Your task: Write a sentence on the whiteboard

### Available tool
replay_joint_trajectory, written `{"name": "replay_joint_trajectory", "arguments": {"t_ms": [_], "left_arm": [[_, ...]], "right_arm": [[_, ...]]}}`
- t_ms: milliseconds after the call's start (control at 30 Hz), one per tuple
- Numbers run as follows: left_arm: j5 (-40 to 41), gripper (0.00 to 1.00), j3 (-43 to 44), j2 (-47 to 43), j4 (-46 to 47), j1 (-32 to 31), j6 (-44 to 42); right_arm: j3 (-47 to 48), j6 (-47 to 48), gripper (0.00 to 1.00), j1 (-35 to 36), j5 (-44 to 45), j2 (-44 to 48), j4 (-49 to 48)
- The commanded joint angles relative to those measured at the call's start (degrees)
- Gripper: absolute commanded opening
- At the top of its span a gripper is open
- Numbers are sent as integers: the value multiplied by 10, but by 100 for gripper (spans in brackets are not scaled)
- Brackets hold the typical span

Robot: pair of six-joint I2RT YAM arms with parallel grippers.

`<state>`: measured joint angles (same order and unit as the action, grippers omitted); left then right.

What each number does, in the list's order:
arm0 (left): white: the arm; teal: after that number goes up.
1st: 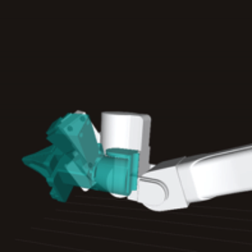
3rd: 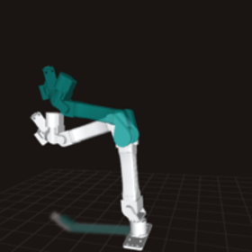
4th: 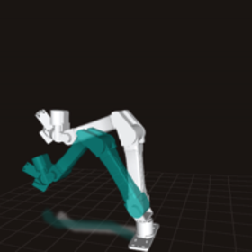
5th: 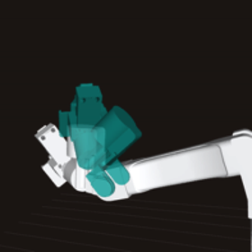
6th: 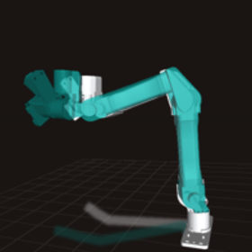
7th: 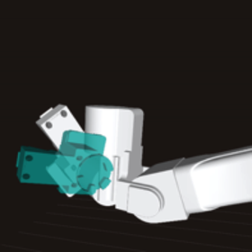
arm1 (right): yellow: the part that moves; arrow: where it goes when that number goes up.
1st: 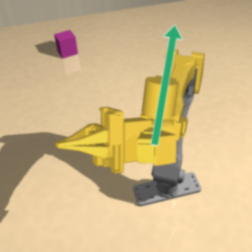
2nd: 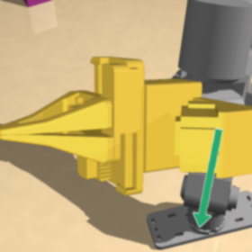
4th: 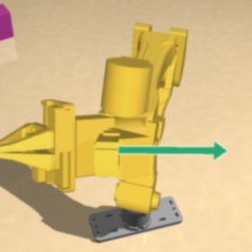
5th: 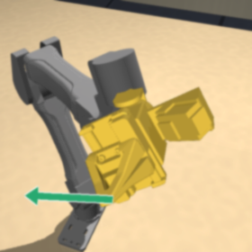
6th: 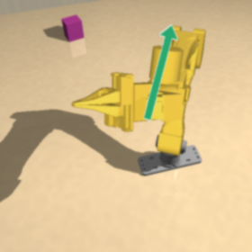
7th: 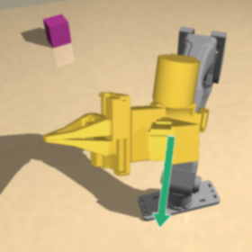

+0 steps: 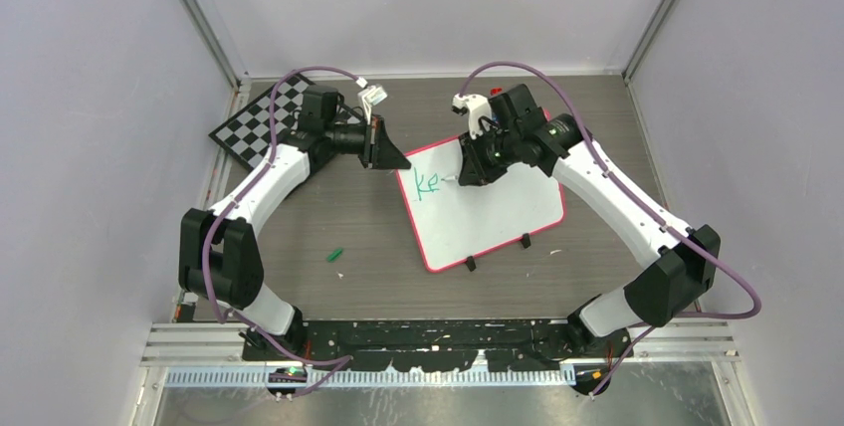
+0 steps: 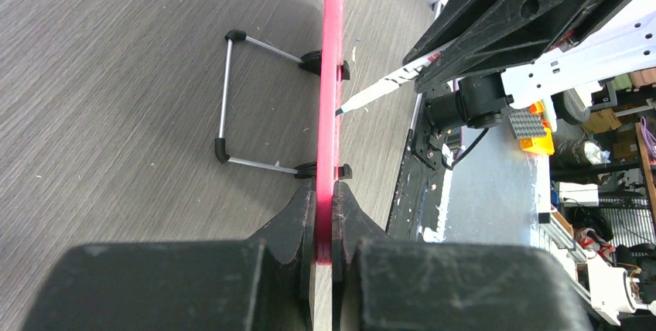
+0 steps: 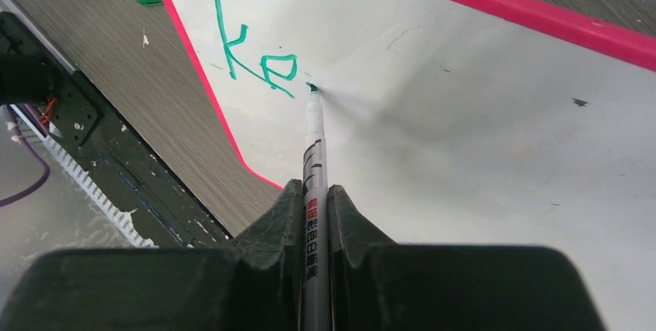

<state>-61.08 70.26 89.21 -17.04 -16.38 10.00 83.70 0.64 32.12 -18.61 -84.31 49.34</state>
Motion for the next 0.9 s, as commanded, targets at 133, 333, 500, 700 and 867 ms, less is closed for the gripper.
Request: {"name": "replay_joint_trajectory", "arguments": {"t_ms": [133,333,500,700,867], "left_arm": [[-12,0,4,-19,-4,0,-5],[-13,0,7,-16,-4,0,-5],[-13,0,7,-15,-4,0,-5],[-11,0,8,-16,-4,0,-8],[-11,0,8,-14,-6,0,-9]], "right_arm": [[24,22,0,-20,18,10,1],[45,20,0,-22,15,2,2],[51,18,0,-21,8,-6,1],[44,8,0,-20,-7,-10,-11],[45,1,0,-13,-15,-15,-18]]}}
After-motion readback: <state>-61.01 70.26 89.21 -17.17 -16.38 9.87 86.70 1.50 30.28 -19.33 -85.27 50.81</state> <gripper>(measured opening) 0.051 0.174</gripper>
